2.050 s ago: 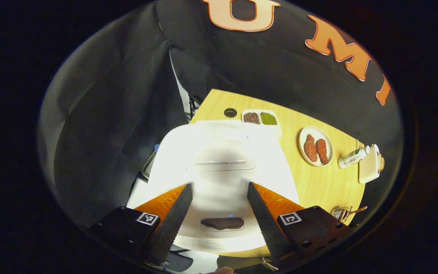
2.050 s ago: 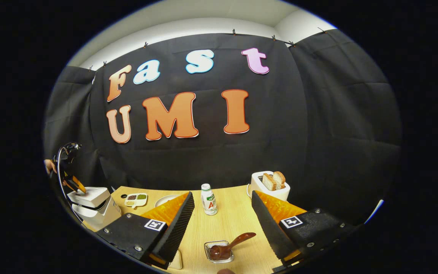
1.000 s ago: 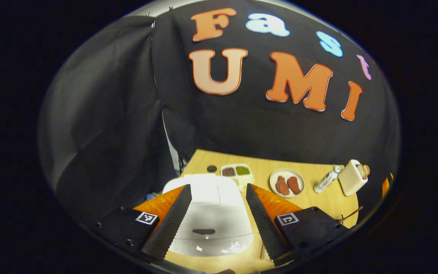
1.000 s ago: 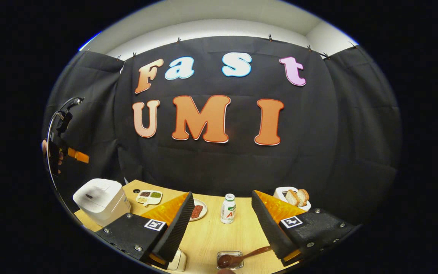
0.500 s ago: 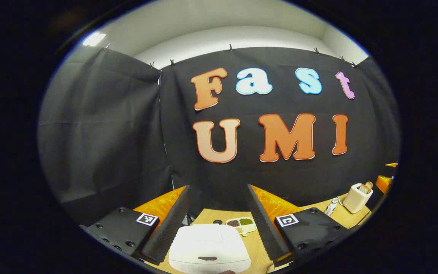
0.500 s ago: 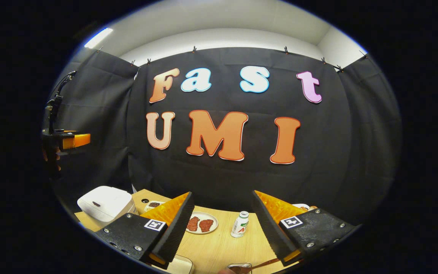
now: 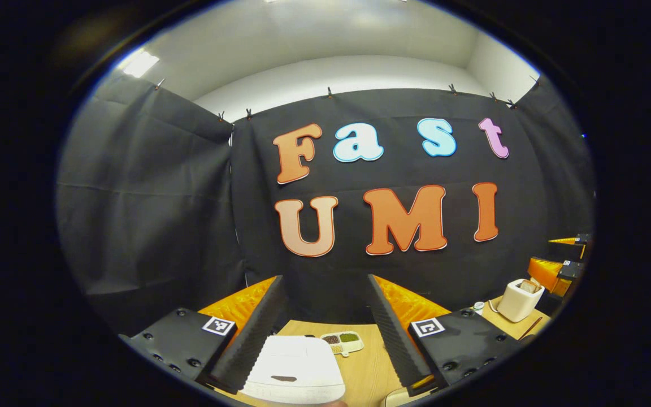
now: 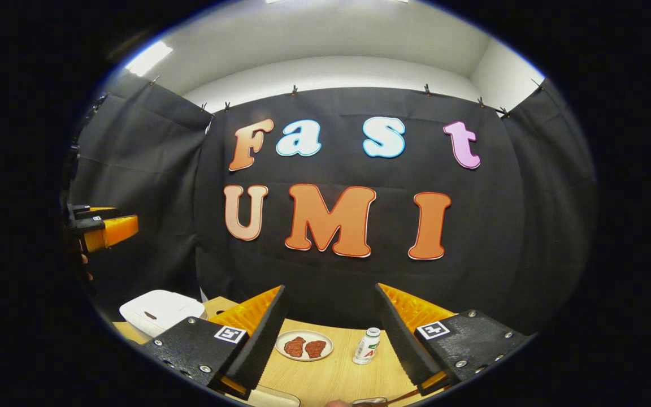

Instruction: Close the left gripper, press the button to open the rice cooker; take a wooden spoon from the chopstick holder with the right hand, scoop a spoonful of rice and pour it into the rice cooker, then put the wooden spoon back into the chopstick holder.

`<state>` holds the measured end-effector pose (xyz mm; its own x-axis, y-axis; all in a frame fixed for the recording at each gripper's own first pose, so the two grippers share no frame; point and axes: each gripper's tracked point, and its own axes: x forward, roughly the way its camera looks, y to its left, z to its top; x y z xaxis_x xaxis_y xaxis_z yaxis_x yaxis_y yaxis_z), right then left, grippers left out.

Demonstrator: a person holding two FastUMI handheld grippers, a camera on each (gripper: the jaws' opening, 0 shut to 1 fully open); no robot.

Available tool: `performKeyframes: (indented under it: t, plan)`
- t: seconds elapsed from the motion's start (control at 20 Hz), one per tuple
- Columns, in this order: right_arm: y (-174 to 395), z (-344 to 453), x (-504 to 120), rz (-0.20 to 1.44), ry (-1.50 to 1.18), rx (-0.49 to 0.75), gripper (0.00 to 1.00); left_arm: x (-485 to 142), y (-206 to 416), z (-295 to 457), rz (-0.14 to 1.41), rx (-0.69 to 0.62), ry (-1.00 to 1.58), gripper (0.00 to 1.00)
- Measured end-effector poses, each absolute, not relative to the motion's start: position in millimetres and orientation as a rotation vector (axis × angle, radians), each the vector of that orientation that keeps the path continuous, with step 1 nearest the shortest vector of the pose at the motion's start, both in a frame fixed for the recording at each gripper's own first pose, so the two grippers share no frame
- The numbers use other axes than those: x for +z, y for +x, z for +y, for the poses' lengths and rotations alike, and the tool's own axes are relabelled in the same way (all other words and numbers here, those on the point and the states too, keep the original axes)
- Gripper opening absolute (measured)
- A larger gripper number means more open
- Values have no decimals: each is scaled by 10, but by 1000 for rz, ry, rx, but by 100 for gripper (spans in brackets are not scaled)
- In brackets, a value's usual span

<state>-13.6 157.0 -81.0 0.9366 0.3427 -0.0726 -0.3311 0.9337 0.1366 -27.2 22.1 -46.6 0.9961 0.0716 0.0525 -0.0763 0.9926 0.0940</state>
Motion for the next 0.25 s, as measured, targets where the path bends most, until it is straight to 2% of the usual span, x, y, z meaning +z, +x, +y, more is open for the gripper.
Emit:
performKeyframes:
  t: [0.25]
  plan:
    - [-164,1658,-867,112,128,365,94,-566,-356,-94,-46,69,130,98]
